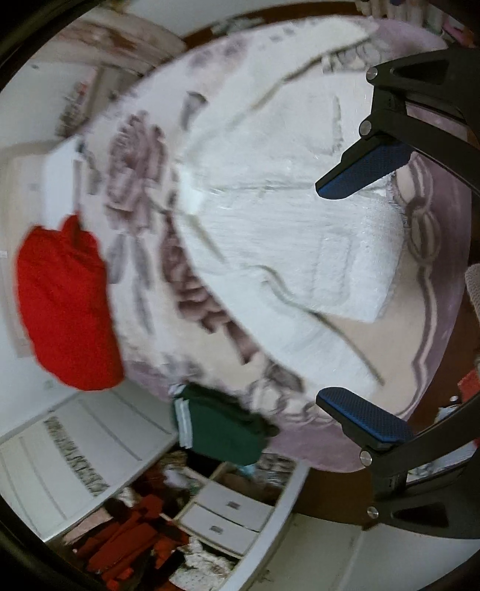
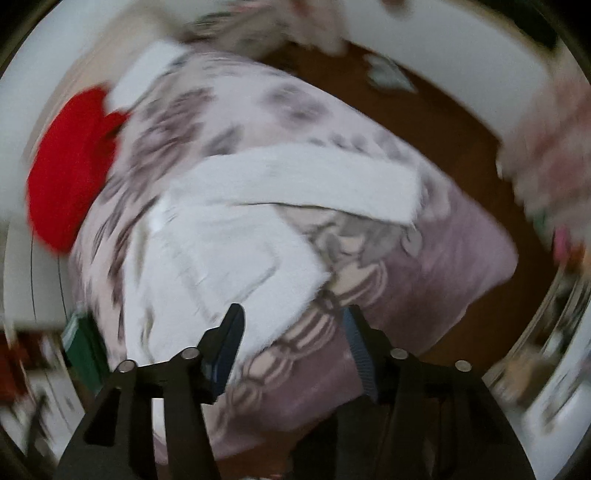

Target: Fold large clothes

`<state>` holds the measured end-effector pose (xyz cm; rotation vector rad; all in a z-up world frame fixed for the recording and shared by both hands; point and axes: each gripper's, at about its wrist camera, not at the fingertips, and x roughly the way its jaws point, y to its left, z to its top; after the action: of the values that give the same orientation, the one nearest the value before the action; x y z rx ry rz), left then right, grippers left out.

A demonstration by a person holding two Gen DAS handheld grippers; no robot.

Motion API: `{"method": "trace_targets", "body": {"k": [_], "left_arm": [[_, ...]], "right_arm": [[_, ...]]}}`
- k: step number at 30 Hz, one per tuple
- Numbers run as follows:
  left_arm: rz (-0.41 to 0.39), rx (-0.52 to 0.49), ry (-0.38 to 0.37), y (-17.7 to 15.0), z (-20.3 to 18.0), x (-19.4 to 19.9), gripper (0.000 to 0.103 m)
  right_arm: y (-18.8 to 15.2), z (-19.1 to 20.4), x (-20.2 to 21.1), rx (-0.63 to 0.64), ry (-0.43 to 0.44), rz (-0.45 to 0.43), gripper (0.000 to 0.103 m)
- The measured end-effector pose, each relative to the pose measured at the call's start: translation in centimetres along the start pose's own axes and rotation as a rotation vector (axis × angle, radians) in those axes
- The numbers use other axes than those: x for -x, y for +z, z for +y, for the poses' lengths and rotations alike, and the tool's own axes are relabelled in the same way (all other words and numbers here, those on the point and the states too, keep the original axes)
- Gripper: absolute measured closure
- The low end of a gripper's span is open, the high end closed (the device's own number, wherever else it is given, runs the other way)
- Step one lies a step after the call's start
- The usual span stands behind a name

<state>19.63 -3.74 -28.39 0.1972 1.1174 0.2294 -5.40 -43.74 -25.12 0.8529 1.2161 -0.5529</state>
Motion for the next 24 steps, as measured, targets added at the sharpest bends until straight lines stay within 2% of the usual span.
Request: {"method": "trace_targets", "body": {"k": [4, 7, 12, 14, 15, 16, 18, 20, 22, 23, 24], "left_arm": [[0.103, 0.001, 0.054, -1.4, -6.2, -8.0, 0.000], [0.171, -0.050, 0.112, -2.0, -11.5, -13.1, 0.000], [0.184, -0.106, 0.073, -1.7, -19.6, -16.8, 0.000], [0.179, -0.129, 0.061, -1.1, -22.1, -17.5, 0.000], [0.171, -0.147, 0.048, -0.9, -23.8, -17.6, 0.000], [0.166, -0.155, 0.038, -0.6, -24.7, -17.6, 0.000], [0.157, -0.178, 0.013, 0.0, -27.5, -17.6, 0.000], [0.152, -0.191, -0.003, 0.5, -29.1, -17.7, 0.000], [0.149, -0.200, -0.016, 0.8, -30.6, -17.8, 0.000], [0.148, -0.206, -0.020, 0.7, -31.3, -18.0, 0.000], [0.149, -0.212, -0.020, 0.7, -31.8, -18.2, 0.000]], "right_arm": [[5.1, -9.8, -12.1, -0.278, 0.080, 0.070, 0.029], [8.6, -15.4, -20.5, -0.455, 0.160, 0.063, 0.029], [11.7, -21.1, -28.2, -0.730, 0.292, -0.003, 0.029], [12.5, -21.7, -29.5, -0.807, 0.357, -0.070, 0.030], [13.2, -21.6, -29.7, -0.803, 0.369, -0.103, 0.046], [13.9, -21.4, -29.8, -0.785, 0.367, -0.120, 0.072], [15.7, -20.8, -29.0, -0.721, 0.359, -0.168, 0.089], [17.4, -20.5, -26.8, -0.671, 0.347, -0.259, 0.095], [19.6, -20.5, -24.5, -0.619, 0.315, -0.353, 0.095], [20.2, -20.1, -23.8, -0.595, 0.297, -0.352, 0.095], [21.1, -20.0, -24.5, -0.561, 0.279, -0.310, 0.095]]}}
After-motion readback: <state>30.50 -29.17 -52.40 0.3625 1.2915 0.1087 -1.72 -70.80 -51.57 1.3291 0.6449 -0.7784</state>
